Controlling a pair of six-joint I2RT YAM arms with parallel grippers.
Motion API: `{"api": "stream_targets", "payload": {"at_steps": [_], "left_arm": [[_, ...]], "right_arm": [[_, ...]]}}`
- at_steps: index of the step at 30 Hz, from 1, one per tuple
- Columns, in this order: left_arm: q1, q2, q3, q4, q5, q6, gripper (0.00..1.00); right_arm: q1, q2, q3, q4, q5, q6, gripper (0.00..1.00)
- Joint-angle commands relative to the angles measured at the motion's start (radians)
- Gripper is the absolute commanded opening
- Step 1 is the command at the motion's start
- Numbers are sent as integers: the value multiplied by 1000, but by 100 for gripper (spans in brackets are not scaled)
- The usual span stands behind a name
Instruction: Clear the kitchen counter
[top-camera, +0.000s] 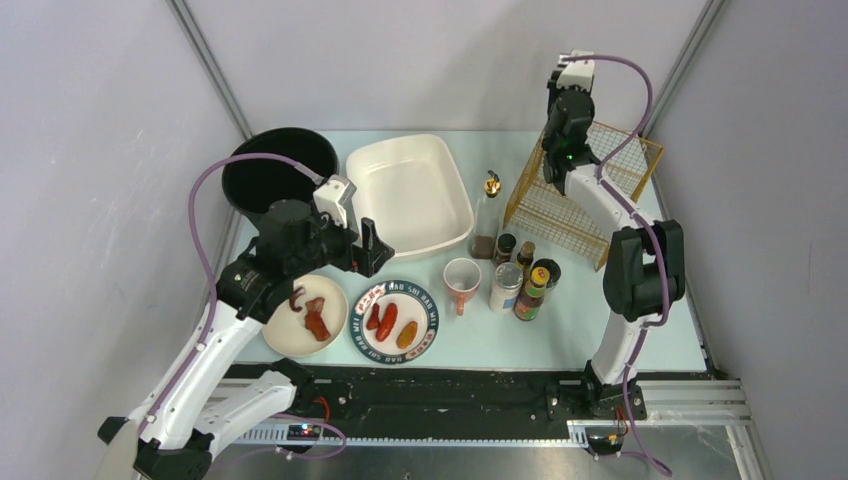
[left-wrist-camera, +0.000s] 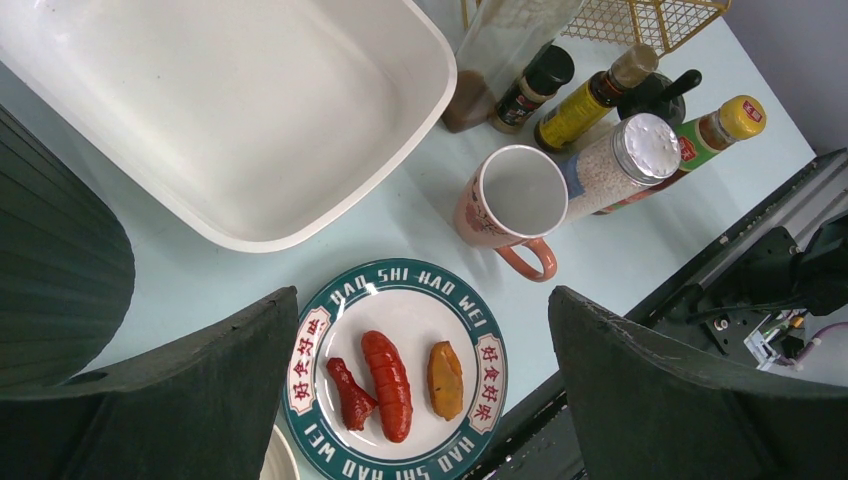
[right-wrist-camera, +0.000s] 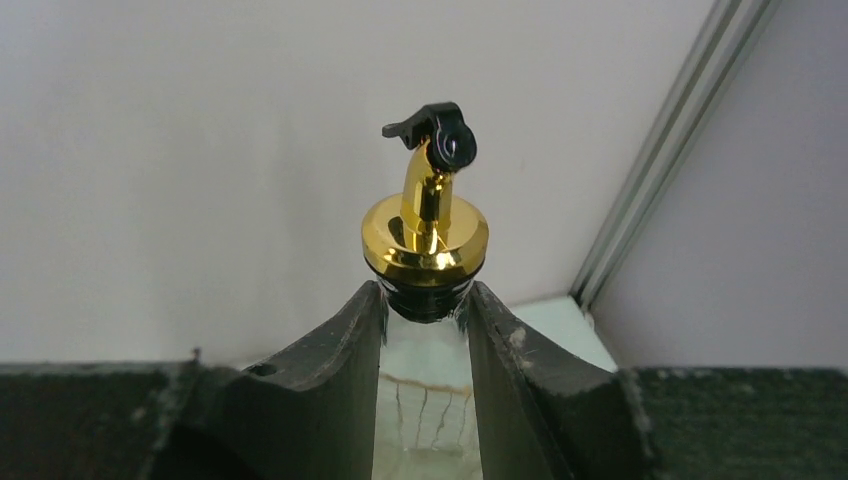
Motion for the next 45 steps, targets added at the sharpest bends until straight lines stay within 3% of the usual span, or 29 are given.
{"api": "stream_targets", "payload": {"at_steps": [1, 20, 21, 24, 26, 33, 39, 45], "left_arm": [[-1, -11, 21, 18, 12, 15, 98], [-1, -67, 13, 15, 18, 2, 98], [-1, -70, 12, 16, 20, 1, 98], [-2, -68, 4, 15, 19, 0, 98], [-2, -65, 1, 15, 24, -4, 98], [0, -65, -15, 15, -6, 0, 98], [1, -86, -18, 14, -33, 7, 98], [1, -101, 5, 3, -44, 3, 98]], "right_arm": [[13, -92, -59, 159, 8, 45, 0], [34, -185, -246, 120, 64, 168, 0], [31, -191, -248, 99, 70, 187, 5], [24, -197, -249, 39, 63, 229, 34], [21, -199, -249, 4, 56, 242, 43], [16, -240, -260, -75, 0, 273, 63], [22, -371, -259, -209, -59, 256, 91], [29, -538, -260, -491, -209, 271, 99]]}}
